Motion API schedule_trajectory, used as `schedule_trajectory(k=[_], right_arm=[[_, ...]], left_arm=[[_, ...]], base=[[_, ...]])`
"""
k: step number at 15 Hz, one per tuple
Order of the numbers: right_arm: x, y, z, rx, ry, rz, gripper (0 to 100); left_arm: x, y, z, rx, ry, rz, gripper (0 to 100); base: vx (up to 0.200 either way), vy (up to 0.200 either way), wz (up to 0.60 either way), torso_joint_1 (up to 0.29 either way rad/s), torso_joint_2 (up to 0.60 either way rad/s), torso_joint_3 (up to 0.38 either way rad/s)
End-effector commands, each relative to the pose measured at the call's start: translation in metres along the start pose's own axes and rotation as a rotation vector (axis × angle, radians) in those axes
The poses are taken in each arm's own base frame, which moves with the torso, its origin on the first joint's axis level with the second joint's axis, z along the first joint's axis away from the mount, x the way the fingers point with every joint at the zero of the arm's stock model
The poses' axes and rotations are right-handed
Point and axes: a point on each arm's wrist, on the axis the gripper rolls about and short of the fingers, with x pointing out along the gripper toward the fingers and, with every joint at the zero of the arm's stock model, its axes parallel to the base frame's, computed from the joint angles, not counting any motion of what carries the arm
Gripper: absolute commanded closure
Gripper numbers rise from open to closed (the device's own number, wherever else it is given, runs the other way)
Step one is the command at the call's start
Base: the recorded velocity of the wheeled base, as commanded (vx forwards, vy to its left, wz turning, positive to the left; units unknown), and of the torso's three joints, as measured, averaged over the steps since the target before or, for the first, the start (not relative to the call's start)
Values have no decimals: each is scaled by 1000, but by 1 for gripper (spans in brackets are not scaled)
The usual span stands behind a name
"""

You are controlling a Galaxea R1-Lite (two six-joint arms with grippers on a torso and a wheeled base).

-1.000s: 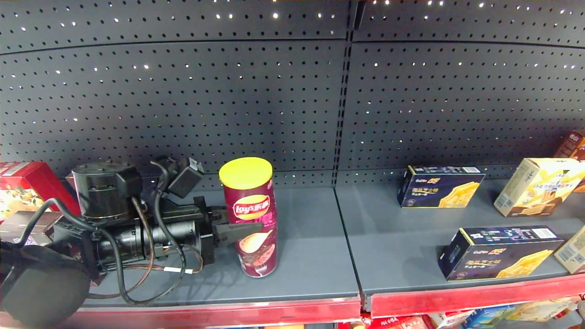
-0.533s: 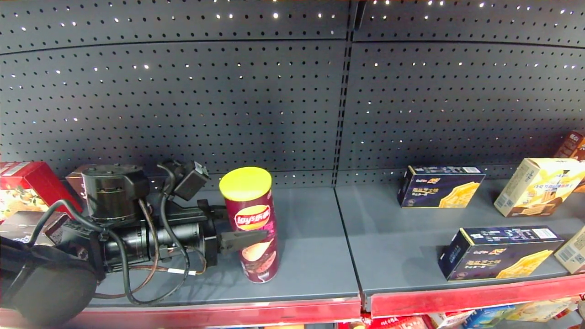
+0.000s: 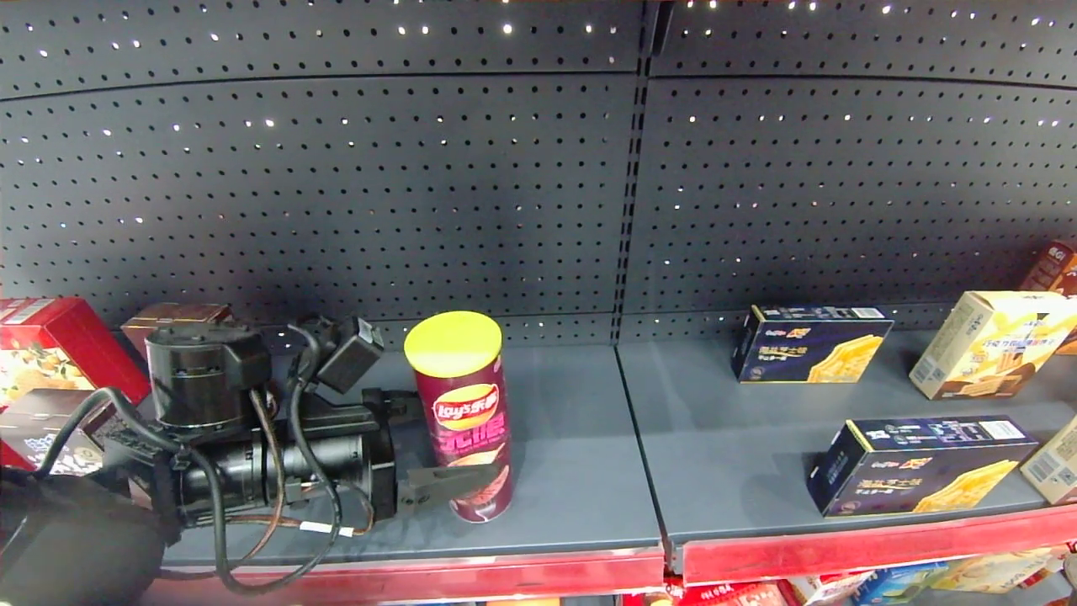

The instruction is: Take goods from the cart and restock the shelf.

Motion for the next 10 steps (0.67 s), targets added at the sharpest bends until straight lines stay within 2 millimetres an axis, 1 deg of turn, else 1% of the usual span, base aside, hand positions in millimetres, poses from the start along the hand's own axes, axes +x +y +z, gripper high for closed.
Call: schedule_trajectory(k=[1, 2, 4, 7, 10], right_arm=[[1, 0, 0, 1, 3, 0, 100], [0, 0, 0, 0, 2, 1, 100], [0, 0, 0, 0, -1, 2, 100], [-1, 0, 0, -1, -4, 4, 100], [-2, 0, -1, -1, -3, 9, 100]], left_arm=[[-13, -13, -4, 0, 1, 2, 0], [-23, -21, -11, -16, 12, 12, 0], [-38, -25, -18, -33, 15, 48, 0], [-53, -24, -27, -17, 23, 103, 0], [-56, -26, -30, -14, 28, 108, 0]], base=[[0, 0, 0, 0, 0, 0], [0, 0, 0, 0, 0, 0], [0, 0, 0, 0, 0, 0], [0, 0, 0, 0, 0, 0], [0, 0, 0, 0, 0, 0]])
